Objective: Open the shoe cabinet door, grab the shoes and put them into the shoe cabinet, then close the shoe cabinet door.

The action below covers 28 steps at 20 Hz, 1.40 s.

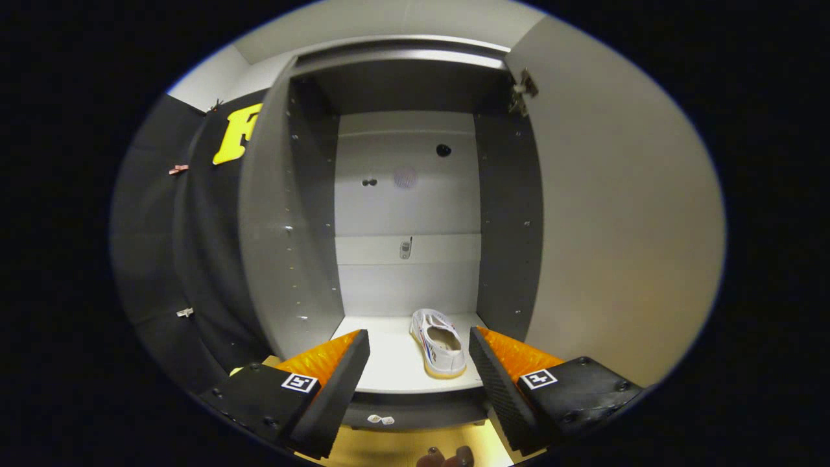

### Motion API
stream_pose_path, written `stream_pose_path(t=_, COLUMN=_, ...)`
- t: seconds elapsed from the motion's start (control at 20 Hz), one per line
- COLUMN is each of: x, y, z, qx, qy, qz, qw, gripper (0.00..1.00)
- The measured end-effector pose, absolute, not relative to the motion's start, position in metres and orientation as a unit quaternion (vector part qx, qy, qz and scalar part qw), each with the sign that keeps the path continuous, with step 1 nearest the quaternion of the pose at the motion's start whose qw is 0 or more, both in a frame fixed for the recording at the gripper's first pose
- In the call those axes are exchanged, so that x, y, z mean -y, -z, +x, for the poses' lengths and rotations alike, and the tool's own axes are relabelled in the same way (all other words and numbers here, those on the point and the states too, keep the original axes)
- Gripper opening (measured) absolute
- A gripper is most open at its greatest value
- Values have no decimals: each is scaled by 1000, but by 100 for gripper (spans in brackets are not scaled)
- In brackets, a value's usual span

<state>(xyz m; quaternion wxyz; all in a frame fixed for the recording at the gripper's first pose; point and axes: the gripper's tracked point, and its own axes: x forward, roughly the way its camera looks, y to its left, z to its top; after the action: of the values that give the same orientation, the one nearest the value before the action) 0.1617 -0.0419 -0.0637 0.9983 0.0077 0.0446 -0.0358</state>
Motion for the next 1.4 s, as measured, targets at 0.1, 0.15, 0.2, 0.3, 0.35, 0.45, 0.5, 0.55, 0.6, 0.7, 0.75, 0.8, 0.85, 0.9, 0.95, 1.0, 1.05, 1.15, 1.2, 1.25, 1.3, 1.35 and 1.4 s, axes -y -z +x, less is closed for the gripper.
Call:
stream_pose_path(t=0.1, x=38, y=53, z=124, qx=-40, qy=34, qz=18, qw=998, gripper=97)
stream_pose_path(t=0.15, x=36, y=49, z=103, qx=-41, qy=34, qz=26, qw=998, gripper=97)
stream_pose_path(t=0.2, x=35, y=47, z=84, qx=-45, qy=33, qz=33, qw=998, gripper=97)
stream_pose_path(t=0.3, x=37, y=47, z=57, qx=-57, qy=30, qz=46, qw=997, gripper=97)
stream_pose_path(t=0.35, x=38, y=44, z=40, qx=-60, qy=25, qz=54, qw=996, gripper=97)
stream_pose_path(t=0.45, x=41, y=36, z=8, qx=-55, qy=11, qz=66, qw=996, gripper=97)
stream_pose_path(t=0.5, x=38, y=33, z=-5, qx=-55, qy=4, qz=68, qw=996, gripper=97)
stream_pose_path(t=0.55, x=42, y=32, z=-18, qx=-57, qy=-2, qz=70, qw=996, gripper=97)
stream_pose_path(t=0.6, x=48, y=30, z=-31, qx=-57, qy=-7, qz=71, qw=996, gripper=97)
stream_pose_path(t=0.7, x=67, y=25, z=-53, qx=-51, qy=-3, qz=69, qw=996, gripper=97)
stream_pose_path(t=0.75, x=77, y=22, z=-63, qx=-48, qy=0, qz=68, qw=997, gripper=97)
stream_pose_path(t=0.8, x=87, y=20, z=-73, qx=-45, qy=3, qz=65, qw=997, gripper=97)
stream_pose_path(t=0.85, x=98, y=19, z=-84, qx=-44, qy=7, qz=62, qw=997, gripper=97)
stream_pose_path(t=0.9, x=110, y=18, z=-94, qx=-44, qy=10, qz=58, qw=997, gripper=97)
stream_pose_path(t=0.95, x=122, y=15, z=-103, qx=-41, qy=12, qz=55, qw=998, gripper=97)
stream_pose_path(t=1.0, x=135, y=8, z=-111, qx=-34, qy=15, qz=50, qw=998, gripper=97)
stream_pose_path(t=1.05, x=147, y=2, z=-118, qx=-24, qy=18, qz=47, qw=998, gripper=97)
stream_pose_path(t=1.15, x=171, y=-2, z=-129, qx=-17, qy=23, qz=45, qw=999, gripper=97)
stream_pose_path(t=1.2, x=184, y=-1, z=-134, qx=-16, qy=27, qz=47, qw=998, gripper=97)
stream_pose_path(t=1.25, x=198, y=0, z=-136, qx=-17, qy=31, qz=48, qw=998, gripper=97)
stream_pose_path(t=1.3, x=213, y=0, z=-137, qx=-19, qy=35, qz=50, qw=998, gripper=97)
stream_pose_path(t=1.35, x=225, y=1, z=-138, qx=-19, qy=38, qz=51, qw=998, gripper=97)
stream_pose_path(t=1.4, x=239, y=1, z=-138, qx=-20, qy=43, qz=50, qw=998, gripper=97)
